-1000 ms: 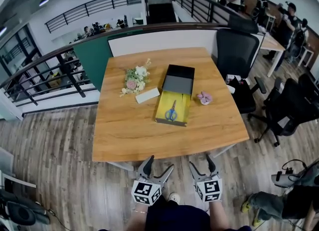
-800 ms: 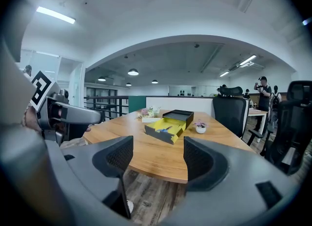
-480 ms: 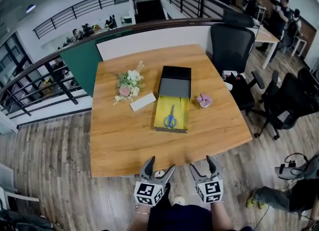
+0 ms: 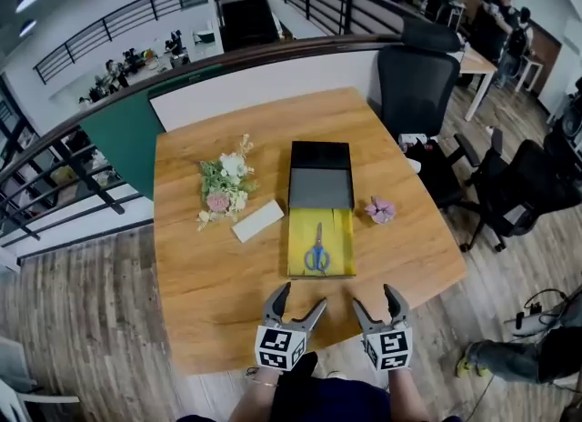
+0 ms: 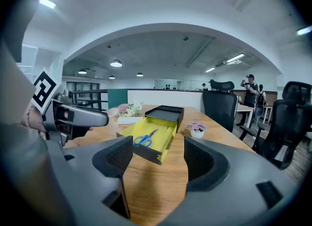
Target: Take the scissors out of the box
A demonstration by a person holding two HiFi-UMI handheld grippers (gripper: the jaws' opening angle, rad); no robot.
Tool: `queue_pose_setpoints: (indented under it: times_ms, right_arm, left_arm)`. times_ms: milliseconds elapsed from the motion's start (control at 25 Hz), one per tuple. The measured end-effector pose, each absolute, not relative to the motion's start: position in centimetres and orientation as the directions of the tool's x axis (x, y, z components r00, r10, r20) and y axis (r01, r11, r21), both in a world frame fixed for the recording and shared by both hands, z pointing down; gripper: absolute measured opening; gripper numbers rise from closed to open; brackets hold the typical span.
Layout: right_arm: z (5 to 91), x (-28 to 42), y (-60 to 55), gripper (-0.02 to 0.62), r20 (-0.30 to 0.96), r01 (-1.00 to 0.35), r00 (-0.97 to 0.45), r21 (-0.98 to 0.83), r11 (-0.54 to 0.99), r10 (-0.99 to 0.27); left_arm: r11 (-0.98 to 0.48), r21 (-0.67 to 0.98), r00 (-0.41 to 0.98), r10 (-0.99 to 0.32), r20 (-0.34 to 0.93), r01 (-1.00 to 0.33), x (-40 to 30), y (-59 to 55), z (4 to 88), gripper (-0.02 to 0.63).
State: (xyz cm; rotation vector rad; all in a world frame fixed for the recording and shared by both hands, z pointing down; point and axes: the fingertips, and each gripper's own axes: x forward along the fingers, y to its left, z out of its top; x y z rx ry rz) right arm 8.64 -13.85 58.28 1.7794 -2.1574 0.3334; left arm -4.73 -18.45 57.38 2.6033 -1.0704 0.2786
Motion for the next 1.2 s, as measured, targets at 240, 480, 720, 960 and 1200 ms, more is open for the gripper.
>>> queue_pose_setpoints:
  times_ms: [240, 480, 720, 960, 1200]
  right_arm:
    - [58.8, 6.9, -17.4, 0.323, 0.405, -0.982, -0.131, 0.071, 0.174, -0.905]
    - [59.7, 5.5, -19.6, 0.318, 0.434, -0.985, -0.126, 0.049, 0.163, -0.892]
    - [59.9, 6.2, -20.4, 0.312, 0.450, -0.986, -0.111, 0.064, 0.156, -0.886]
    - [60.2, 8.0, -21.0, 0.304, 0.458, -0.983, -0.120, 0.067, 0.169, -0.881]
    - [60.1, 11.1, -22.8, 0.304, 0.471, -0.974, -0.173, 0.046, 0.220, -0.865]
  left_arm:
    - [-0.701, 0.227, 0.732, -0.602, 0.320, -0.676, -5.3, -21.8, 58.2, 0.374]
    - [-0.701, 0.276, 0.747, -0.560, 0.357, -0.657, -4.9, -23.2, 59.8, 0.373]
    - [-0.681, 0.261, 0.723, -0.590, 0.360, -0.684, -4.7, -24.1, 60.3, 0.363]
    - [-0.650, 0.207, 0.668, -0.622, 0.408, -0.731, -3.2, -24.7, 60.8, 0.344]
    - [-0.594, 0.123, 0.557, -0.634, 0.537, -0.795, -1.2, -26.8, 61.7, 0.323]
